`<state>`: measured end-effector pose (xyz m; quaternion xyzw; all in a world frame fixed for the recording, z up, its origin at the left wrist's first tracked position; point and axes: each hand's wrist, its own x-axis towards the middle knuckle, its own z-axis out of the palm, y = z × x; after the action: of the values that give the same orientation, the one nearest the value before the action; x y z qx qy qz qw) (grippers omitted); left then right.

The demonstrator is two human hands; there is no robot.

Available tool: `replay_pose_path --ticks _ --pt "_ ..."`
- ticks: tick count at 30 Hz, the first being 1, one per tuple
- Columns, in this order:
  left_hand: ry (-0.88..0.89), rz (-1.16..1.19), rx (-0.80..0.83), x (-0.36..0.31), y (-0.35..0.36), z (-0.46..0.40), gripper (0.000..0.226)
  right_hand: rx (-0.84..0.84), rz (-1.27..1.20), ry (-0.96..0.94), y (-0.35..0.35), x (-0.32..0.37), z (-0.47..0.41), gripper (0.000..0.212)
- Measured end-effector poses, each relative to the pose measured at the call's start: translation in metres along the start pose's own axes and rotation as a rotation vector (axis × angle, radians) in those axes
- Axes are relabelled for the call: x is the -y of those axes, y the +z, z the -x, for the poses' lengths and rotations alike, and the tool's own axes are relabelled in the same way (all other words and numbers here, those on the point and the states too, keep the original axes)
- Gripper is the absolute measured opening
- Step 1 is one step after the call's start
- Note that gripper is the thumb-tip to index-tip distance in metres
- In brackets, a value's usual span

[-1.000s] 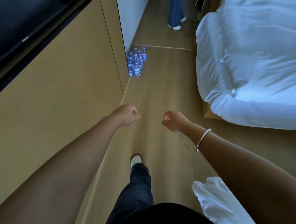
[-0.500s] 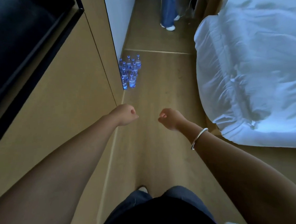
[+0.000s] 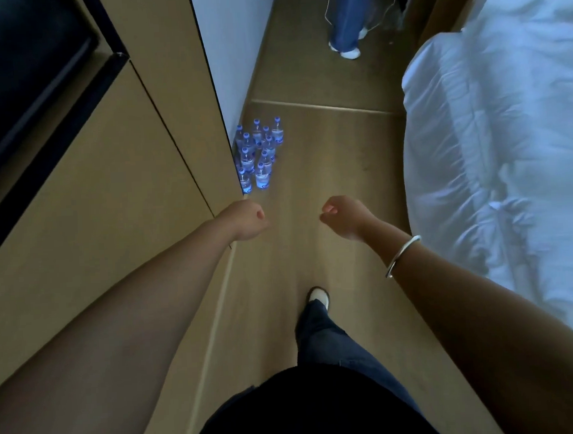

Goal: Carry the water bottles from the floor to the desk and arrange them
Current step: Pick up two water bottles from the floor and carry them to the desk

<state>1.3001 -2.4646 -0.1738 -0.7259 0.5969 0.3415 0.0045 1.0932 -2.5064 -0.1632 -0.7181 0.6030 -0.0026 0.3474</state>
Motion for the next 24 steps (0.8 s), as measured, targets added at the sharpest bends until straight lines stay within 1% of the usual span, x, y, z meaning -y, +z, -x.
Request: replay_pose_path --ticks 2,5,8,11,14,19,24 --pt "-0.021 0.002 0.01 -0.012 -0.016 -0.034 0.016 -0.001 0.001 -0.008 -0.021 -0.003 -0.04 0.025" --pt "-0.027 -0.014 0.043 -0.031 -0.037 -0.082 0.017 0.048 0.011 0.006 -0.049 -0.008 -0.095 0.025" --pt "-0.023 0.003 0.039 -0.042 -0.051 -0.117 0.018 0.092 0.032 -0.015 -0.066 -0.006 -0.138 0.024" --pt "-0.048 0.033 0.043 -0.047 -0.065 -0.148 0.028 0.134 0.05 -0.039 -0.079 -0.001 -0.174 0.024" --pt "-0.077 0.042 0.029 -0.047 -0.077 -0.182 0.036 0.177 0.013 -0.048 -0.086 0.0 -0.207 0.026" --pt "-0.095 0.043 0.052 -0.046 -0.1 -0.241 0.019 0.211 -0.013 -0.029 -0.102 0.006 -0.267 0.027" --pt "-0.113 0.043 0.08 -0.033 -0.126 -0.321 0.027 0.248 0.047 -0.013 -0.112 0.015 -0.347 0.027"
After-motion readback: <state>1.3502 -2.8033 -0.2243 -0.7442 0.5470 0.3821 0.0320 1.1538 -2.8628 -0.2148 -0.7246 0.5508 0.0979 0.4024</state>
